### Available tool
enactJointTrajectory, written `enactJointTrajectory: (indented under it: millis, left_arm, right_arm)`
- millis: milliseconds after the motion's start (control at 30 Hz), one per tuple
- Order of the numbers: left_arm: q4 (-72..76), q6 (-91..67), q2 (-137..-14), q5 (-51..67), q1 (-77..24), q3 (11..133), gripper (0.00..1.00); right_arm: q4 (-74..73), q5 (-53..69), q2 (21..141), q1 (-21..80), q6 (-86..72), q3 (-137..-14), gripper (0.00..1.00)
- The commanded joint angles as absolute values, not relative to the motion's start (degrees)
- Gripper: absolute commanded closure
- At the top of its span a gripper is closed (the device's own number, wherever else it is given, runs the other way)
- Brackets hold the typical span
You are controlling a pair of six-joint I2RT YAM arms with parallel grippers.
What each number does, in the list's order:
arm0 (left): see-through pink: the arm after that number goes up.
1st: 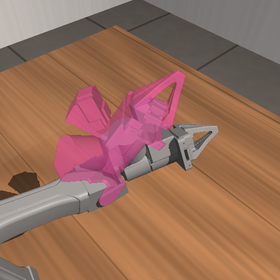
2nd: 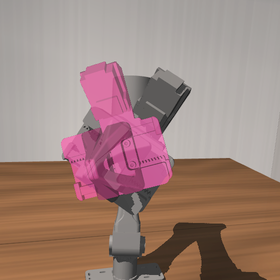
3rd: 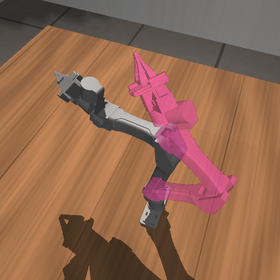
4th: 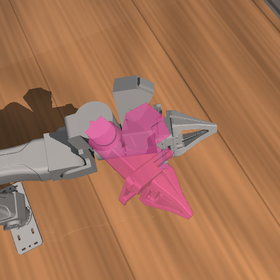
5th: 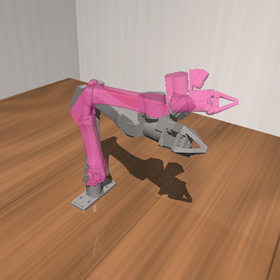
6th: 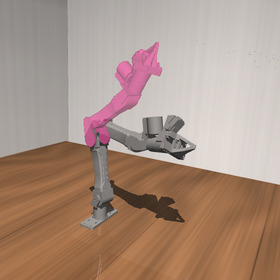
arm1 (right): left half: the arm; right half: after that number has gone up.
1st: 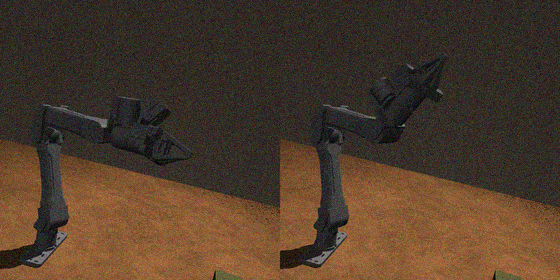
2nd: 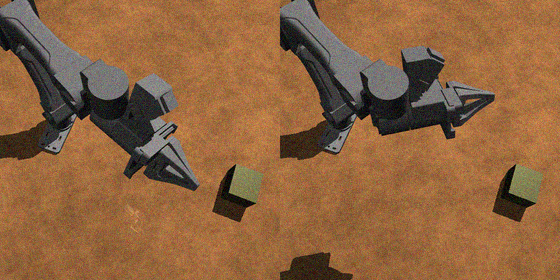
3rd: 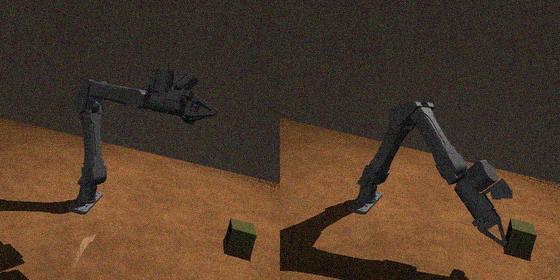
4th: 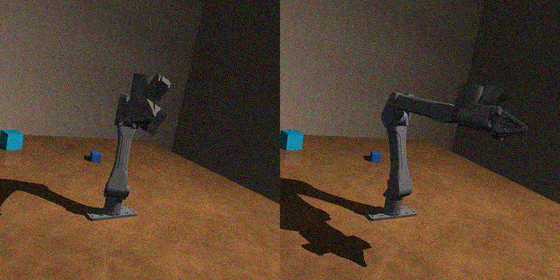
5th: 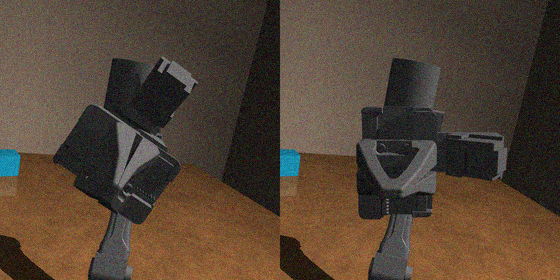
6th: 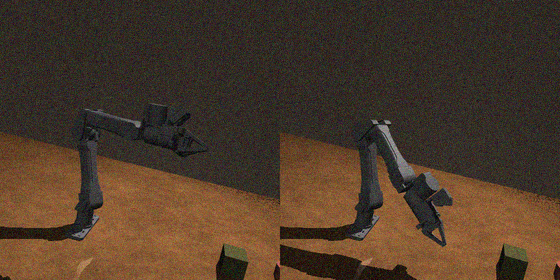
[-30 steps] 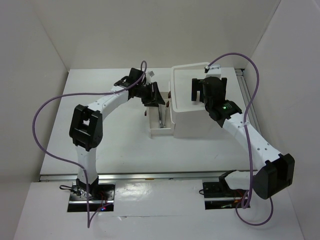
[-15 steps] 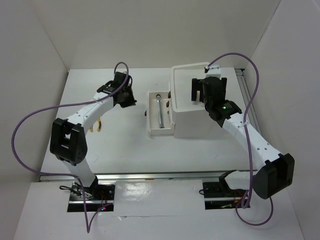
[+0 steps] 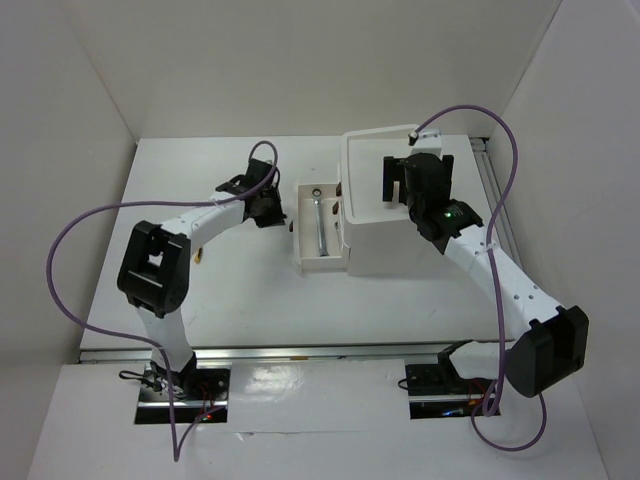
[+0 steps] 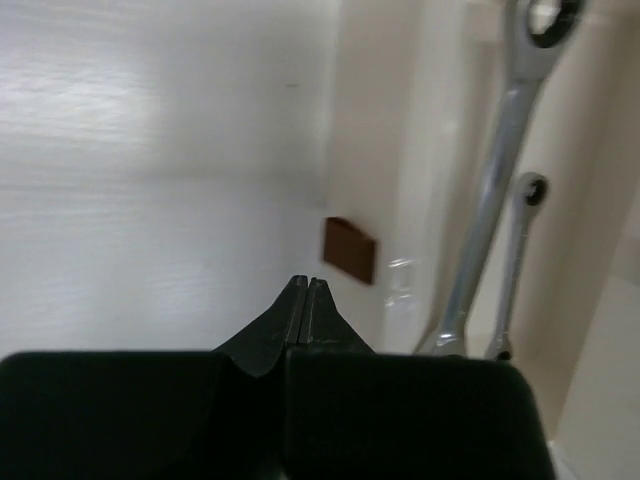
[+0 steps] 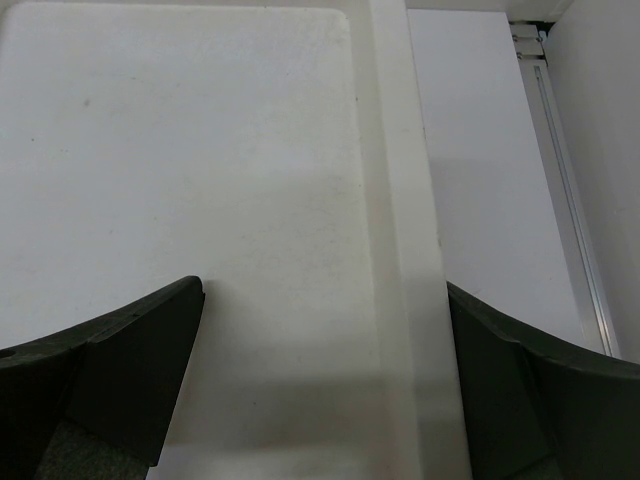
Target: Sort the tools into containers
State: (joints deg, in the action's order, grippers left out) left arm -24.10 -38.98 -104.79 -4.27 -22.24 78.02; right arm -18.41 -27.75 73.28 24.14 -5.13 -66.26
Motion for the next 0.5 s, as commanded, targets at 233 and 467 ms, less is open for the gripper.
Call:
enactJointTrajectory:
  millis: [233,467]
  left_arm:
    - [-9.33,-37.08,-120.76,13.96,-30.32,90.18,0.99]
    - [0.78,-42.09,-117.87,20.29,-32.69,84.04,0.98]
  right_arm:
    - [-28.83,-21.62,77.0,27.95,-7.56,-63.81,0.0]
    - [-29.36,-21.09,77.51,27.95,-7.56,-63.81,0.0]
